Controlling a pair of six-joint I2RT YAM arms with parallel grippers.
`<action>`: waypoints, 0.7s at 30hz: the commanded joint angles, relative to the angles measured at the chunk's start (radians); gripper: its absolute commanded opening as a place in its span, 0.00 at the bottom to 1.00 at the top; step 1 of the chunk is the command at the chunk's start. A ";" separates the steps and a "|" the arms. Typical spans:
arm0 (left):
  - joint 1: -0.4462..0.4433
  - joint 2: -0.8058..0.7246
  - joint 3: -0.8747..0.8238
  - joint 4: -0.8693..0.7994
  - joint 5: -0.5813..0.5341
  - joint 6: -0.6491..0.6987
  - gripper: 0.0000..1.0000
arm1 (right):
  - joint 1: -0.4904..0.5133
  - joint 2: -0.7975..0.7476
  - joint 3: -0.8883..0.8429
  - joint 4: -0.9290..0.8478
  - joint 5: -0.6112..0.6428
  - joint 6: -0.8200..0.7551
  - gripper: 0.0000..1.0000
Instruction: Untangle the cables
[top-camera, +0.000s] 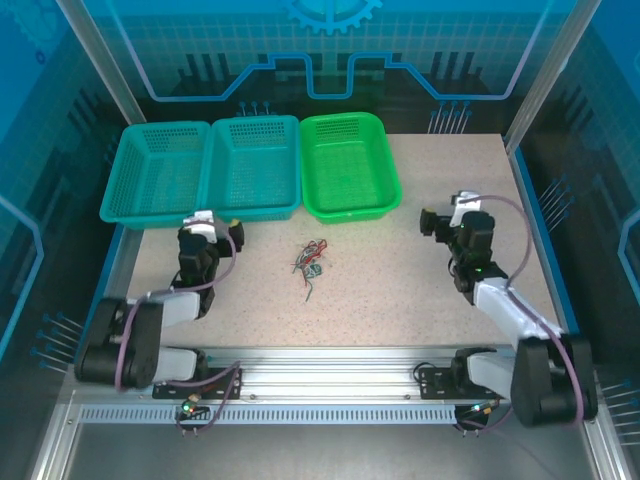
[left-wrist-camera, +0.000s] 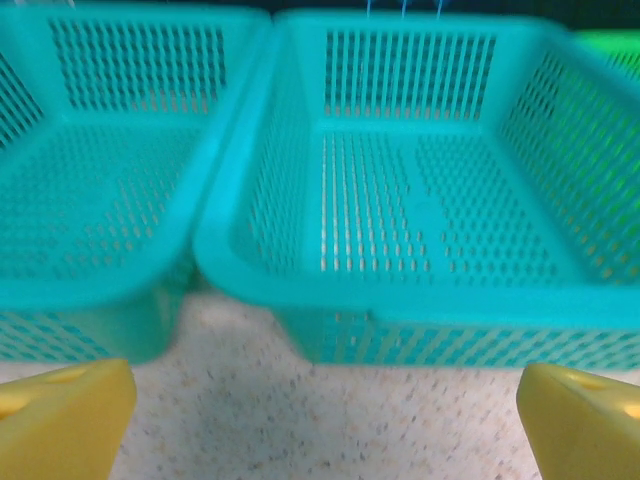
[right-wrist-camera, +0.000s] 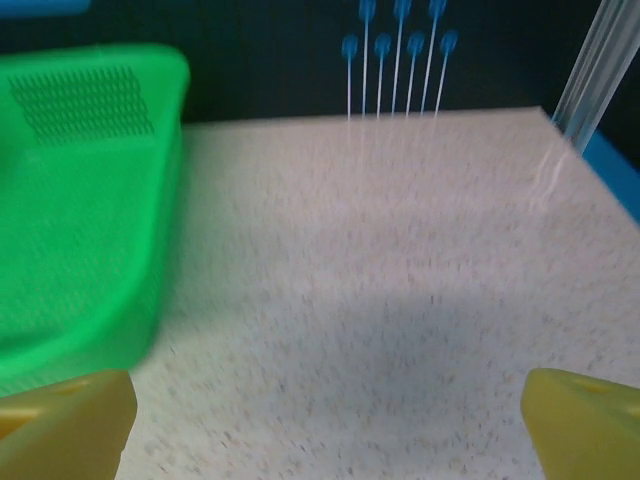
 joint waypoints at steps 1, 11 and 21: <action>-0.034 -0.220 0.018 -0.168 -0.089 -0.080 0.99 | 0.004 -0.097 0.120 -0.346 -0.038 0.178 1.00; -0.345 -0.376 0.287 -0.932 0.298 -0.570 0.82 | 0.401 0.063 0.395 -0.635 -0.323 0.276 1.00; -0.483 0.040 0.419 -0.969 0.302 -0.690 0.46 | 0.567 0.335 0.460 -0.592 -0.323 0.370 1.00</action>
